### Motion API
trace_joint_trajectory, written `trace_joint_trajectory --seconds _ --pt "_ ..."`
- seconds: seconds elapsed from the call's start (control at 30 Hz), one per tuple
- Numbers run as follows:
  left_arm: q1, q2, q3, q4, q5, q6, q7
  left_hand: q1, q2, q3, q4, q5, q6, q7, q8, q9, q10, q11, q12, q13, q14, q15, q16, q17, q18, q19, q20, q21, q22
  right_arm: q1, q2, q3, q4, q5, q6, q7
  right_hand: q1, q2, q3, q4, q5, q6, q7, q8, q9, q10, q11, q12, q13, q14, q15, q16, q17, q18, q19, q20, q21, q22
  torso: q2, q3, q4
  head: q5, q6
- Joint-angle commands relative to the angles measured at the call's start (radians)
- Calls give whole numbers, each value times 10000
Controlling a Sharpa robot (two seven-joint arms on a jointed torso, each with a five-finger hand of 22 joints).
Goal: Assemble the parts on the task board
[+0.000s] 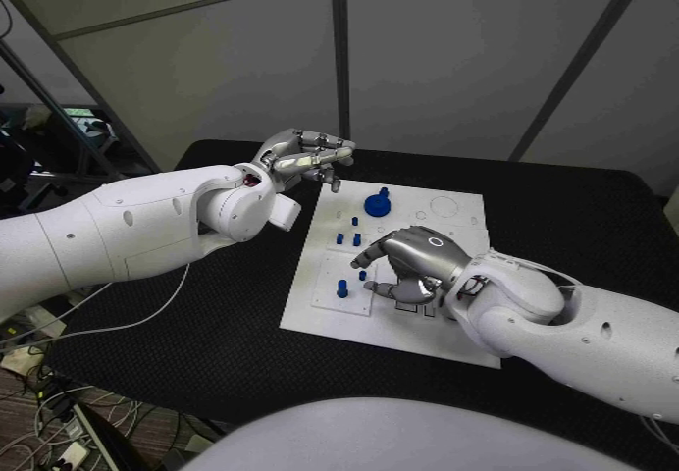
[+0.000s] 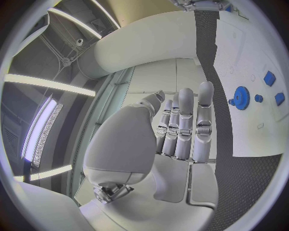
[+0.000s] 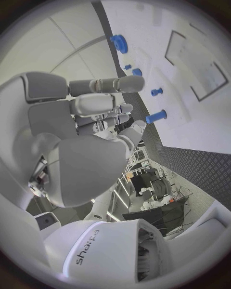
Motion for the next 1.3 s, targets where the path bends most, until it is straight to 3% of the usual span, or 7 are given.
trace_joint_trajectory --seconds 0.03,0.27,0.33,0.53,0.67,0.97,1.3 --pt "12 -16 0 2 32 123 -23 2 95 -54 10 -9 -60 -4 52 -15 -70 11 35 16 -76 8 -39 -9 493 39 66 -41 -9 127 -660 180 269 1821 -280 -64 -115 86 36 141 -12 378 39 175 89 763 -80 384 97 102 -117 77 101 9 228 -81 210 258 -35 -27 -13 -384 126" --pt "7 -65 -21 15 32 94 -26 -7 98 -61 16 -10 -60 -6 55 -15 -73 12 41 17 -78 9 -39 -11 492 39 67 -45 -13 211 -2374 453 812 3574 -394 -826 -1002 -90 -614 859 74 893 -454 485 232 3238 -727 1901 1075 452 -607 692 1215 -287 1344 -484 1306 1760 -94 -8 -178 -1009 353" --pt "3 -76 -27 16 32 89 -21 -48 107 -92 47 -13 -62 -10 68 -15 -81 12 64 20 -84 13 -35 -18 490 42 71 -60 -29 215 -2768 471 995 3770 -406 -1139 -1345 -247 -1128 1168 662 936 -606 605 305 3428 -888 2777 1887 563 -736 967 1701 -361 1638 -659 1566 2123 -107 -15 -199 -1178 385" --pt "-22 -121 -35 38 32 96 -16 -48 107 -92 47 -13 -62 -10 68 -15 -81 12 64 20 -84 13 -35 -18 490 42 71 -60 -29 182 -3553 484 1413 3754 -405 -2326 -1468 -103 -2532 1896 1150 682 -682 1217 797 3263 -937 8690 8511 731 -832 1600 2893 -543 2189 -767 2170 3010 -107 0 -195 -1796 444" --pt "-52 -167 -37 57 32 98 -16 -48 107 -92 47 -13 -62 -10 68 -15 -81 12 64 20 -84 13 -35 -18 490 42 71 -60 -29 37 -3826 476 1580 3321 -295 -3193 -1494 16 -3093 2308 1151 433 -675 1558 1089 3263 -890 9629 9693 756 -774 1706 3118 -568 2232 -717 2247 3136 -114 3 -221 -2000 464" --pt "-80 -190 -38 81 32 107 -13 -77 120 -114 73 -14 -63 -15 79 -15 -89 10 83 22 -87 15 -31 -24 491 45 74 -72 -42 -334 -3698 413 1641 2583 44 -4249 -1543 21 -3881 2948 1212 -76 -622 1972 1440 3081 -830 9788 10115 812 -720 1862 3478 -610 2330 -668 2408 3381 -107 -26 -199 -2090 444" --pt "-83 -254 -37 125 32 91 2 -77 120 -114 73 -14 -63 -15 79 -15 -89 10 83 22 -87 15 -31 -24 491 45 74 -72 -42 -752 -3373 403 1545 2097 306 -4857 -1556 29 -4229 3087 1125 -235 -606 2180 1593 3059 -808 9803 10250 795 -696 1839 3421 -609 2319 -640 2415 3394 -97 -20 -199 -2101 328"
